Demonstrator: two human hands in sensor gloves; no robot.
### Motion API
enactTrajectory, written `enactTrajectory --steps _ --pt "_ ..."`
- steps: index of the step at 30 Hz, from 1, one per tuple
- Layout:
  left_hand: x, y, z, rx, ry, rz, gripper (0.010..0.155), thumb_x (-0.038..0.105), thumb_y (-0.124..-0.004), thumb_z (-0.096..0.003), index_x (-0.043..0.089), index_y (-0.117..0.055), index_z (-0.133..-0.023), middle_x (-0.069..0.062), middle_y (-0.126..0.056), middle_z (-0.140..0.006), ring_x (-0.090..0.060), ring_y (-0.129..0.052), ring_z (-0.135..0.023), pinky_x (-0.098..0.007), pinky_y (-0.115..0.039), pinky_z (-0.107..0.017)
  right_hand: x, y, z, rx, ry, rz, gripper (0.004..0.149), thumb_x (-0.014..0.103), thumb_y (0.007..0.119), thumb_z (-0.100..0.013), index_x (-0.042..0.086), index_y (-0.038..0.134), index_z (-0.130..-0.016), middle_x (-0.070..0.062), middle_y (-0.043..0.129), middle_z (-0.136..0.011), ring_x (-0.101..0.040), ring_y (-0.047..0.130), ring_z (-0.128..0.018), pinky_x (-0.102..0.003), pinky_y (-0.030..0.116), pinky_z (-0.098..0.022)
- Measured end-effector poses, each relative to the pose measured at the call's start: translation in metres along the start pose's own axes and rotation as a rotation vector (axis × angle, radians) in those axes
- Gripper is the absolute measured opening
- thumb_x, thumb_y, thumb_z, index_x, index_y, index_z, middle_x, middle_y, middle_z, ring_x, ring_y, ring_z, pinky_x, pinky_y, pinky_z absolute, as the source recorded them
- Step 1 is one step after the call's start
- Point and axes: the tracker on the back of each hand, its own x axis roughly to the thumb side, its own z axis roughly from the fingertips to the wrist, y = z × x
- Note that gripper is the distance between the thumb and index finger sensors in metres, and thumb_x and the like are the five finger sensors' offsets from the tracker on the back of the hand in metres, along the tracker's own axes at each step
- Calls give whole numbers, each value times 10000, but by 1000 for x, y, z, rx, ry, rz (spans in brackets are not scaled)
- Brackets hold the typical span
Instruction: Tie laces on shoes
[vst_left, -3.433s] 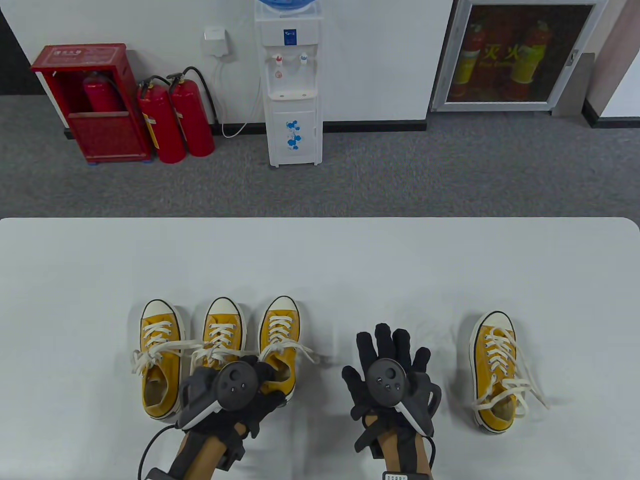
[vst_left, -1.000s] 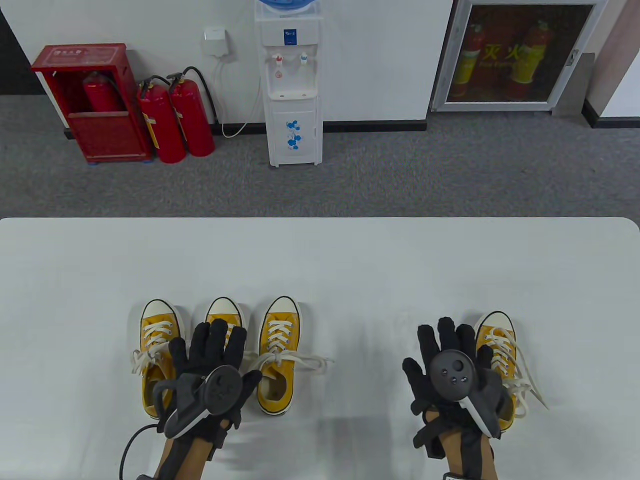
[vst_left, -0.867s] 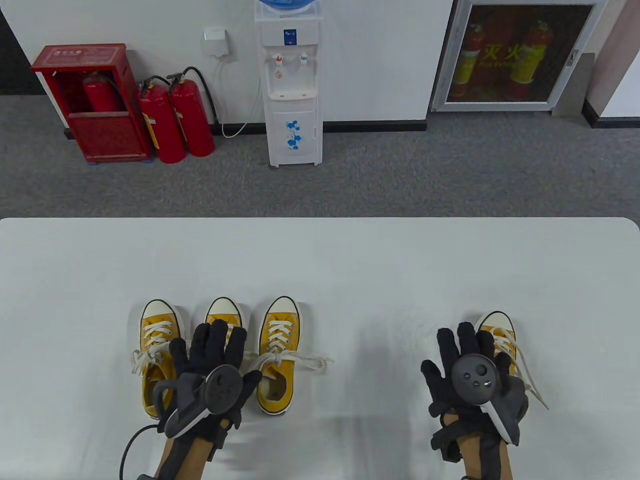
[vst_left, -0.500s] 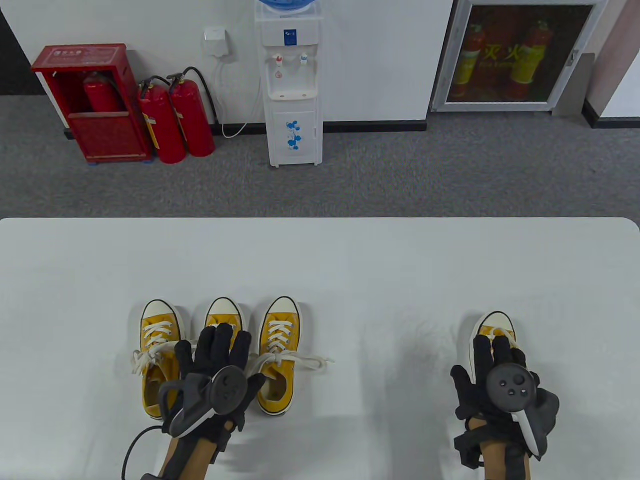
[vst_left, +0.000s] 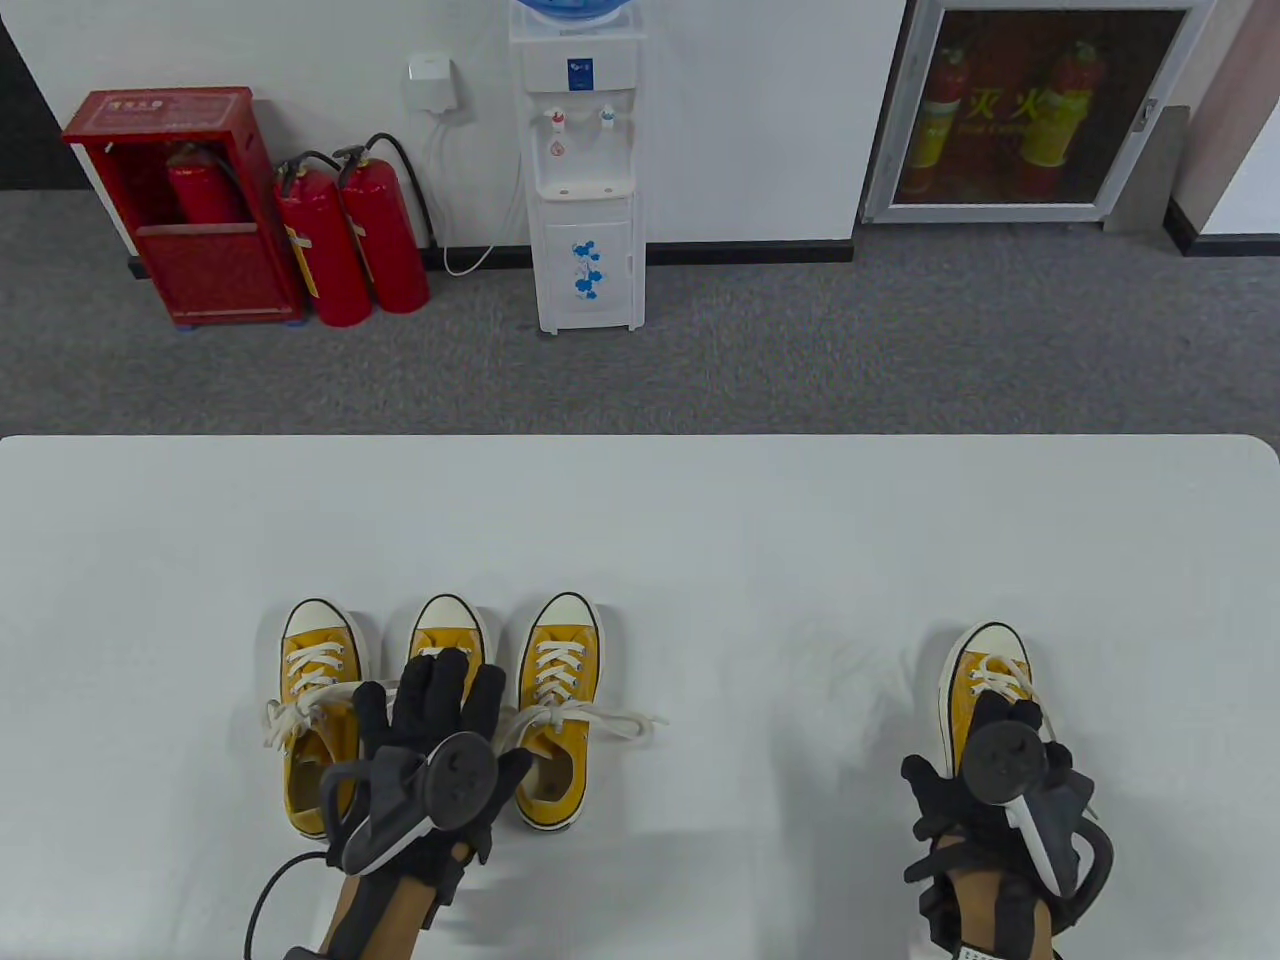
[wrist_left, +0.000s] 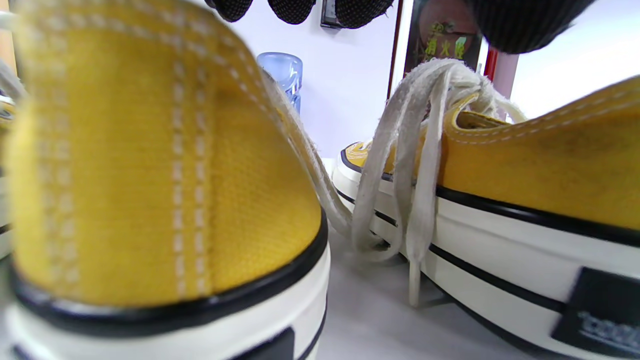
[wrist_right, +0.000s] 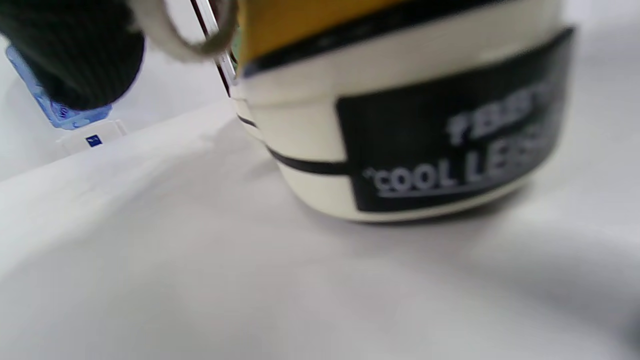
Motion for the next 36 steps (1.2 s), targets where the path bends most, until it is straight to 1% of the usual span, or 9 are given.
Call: enactTrajectory --steps 6,7,8,10,11,12,15,19,36 --pt "1 -1 0 -9 1 10 836 660 -668 -478 300 -357 -1165 -153 -263 -1261 -496 -316 -1177 -816 -182 -719 4 3 0 9 15 81 1020 669 812 -373 328 171 -1089 -20 59 -1149 -596 398 -1047 -691 590 -672" --pt "1 -1 0 -8 1 12 834 659 -668 -477 299 -360 -1164 -123 -267 -1264 -497 -316 -1177 -816 -182 -719 5 3 0 6 22 107 1024 667 820 -369 338 166 -1085 -16 59 -1148 -592 424 -1045 -677 615 -667" --pt "1 -1 0 -9 0 13 833 658 -668 -478 298 -362 -1164 -154 -266 -1260 -497 -317 -1177 -816 -183 -718 6 4 0 8 30 128 1030 666 828 -366 347 160 -1082 -17 58 -1146 -593 461 -1038 -659 650 -655" --pt "1 -1 0 -9 -2 13 833 659 -667 -478 299 -362 -1164 -151 -268 -1261 -495 -315 -1178 -816 -183 -719 6 4 -1 14 42 147 1033 661 838 -366 366 148 -1076 -10 51 -1145 -575 515 -1034 -629 688 -639" --pt "1 -2 0 -9 -3 14 833 659 -668 -478 299 -363 -1164 -121 -267 -1264 -496 -317 -1177 -816 -183 -719 7 5 -1 12 46 157 1032 654 845 -366 377 147 -1074 -9 53 -1145 -567 546 -1027 -616 704 -630" --pt "1 -2 0 -9 -3 15 831 658 -667 -478 300 -363 -1164 -154 -266 -1261 -495 -317 -1178 -815 -183 -720 7 5 -1 11 50 163 1024 636 852 -373 383 148 -1072 -8 61 -1147 -556 573 -1021 -607 714 -625" --pt "1 -2 0 -12 -3 18 832 658 -667 -479 298 -364 -1164 -151 -264 -1261 -496 -317 -1177 -816 -185 -719 7 4 -1 12 61 172 994 567 867 -401 398 148 -1067 -1 70 -1148 -504 635 -1006 -587 721 -614" --pt "1 -2 0 -14 -1 23 829 656 -668 -479 298 -368 -1164 -151 -268 -1260 -496 -319 -1176 -815 -185 -720 7 4 -1 13 67 176 975 532 864 -418 395 149 -1067 -8 77 -1148 -475 669 -981 -576 717 -611" --pt "0 -3 -1 -9 -2 31 822 654 -668 -480 299 -378 -1163 -154 -267 -1260 -498 -317 -1175 -815 -186 -720 6 1 -3 -52 59 91 940 453 926 -422 319 271 -1084 -47 201 -1157 -501 762 -911 -604 754 -560"
